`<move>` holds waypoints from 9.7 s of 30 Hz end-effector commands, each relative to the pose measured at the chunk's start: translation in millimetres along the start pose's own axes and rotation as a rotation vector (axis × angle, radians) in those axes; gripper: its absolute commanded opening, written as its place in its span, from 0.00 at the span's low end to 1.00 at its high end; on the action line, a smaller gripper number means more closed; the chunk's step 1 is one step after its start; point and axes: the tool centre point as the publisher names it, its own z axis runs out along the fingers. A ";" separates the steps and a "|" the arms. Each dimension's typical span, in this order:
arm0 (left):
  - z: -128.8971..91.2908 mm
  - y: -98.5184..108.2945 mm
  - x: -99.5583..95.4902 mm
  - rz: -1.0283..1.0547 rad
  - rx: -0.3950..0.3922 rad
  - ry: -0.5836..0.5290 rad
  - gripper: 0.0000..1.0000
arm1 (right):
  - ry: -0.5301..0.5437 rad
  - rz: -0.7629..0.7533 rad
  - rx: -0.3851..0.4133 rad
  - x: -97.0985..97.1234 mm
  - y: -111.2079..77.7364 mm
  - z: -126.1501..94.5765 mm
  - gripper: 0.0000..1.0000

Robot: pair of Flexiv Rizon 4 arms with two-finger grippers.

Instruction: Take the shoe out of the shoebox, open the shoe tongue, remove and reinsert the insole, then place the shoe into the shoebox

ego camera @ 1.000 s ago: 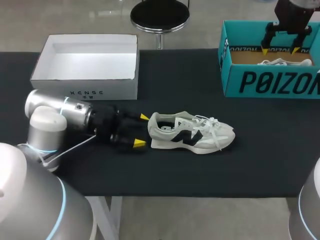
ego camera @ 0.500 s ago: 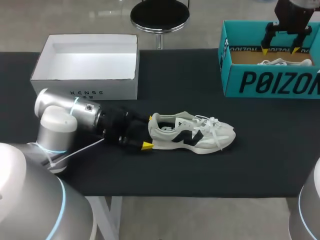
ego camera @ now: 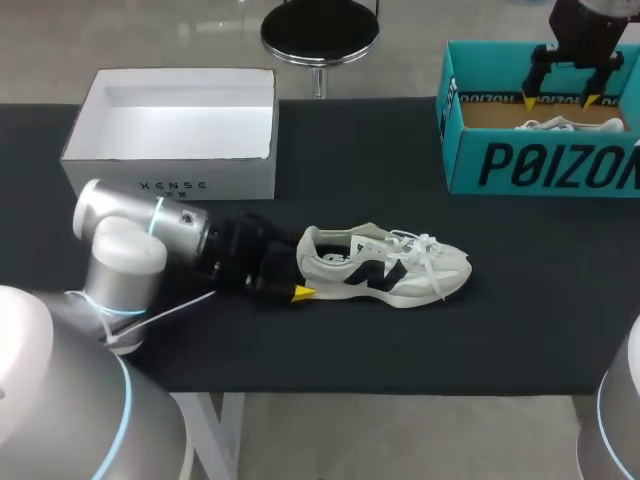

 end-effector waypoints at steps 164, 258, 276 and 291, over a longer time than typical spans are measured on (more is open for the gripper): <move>2.8 0.9 5.9 -0.003 -0.034 -0.039 0.00 | -0.342 0.385 0.114 312.1 -151.4 117.4 0.67; 2.8 0.9 5.9 -0.003 -0.034 -0.039 0.00 | -0.086 0.610 0.110 297.1 -159.4 74.5 1.00; 2.8 0.9 5.9 -0.003 -0.034 -0.039 0.00 | -0.047 0.685 0.157 315.6 -193.0 89.6 0.57; 2.8 0.9 5.9 -0.003 -0.034 -0.039 0.00 | -0.054 0.869 0.059 311.0 -198.4 73.0 1.00</move>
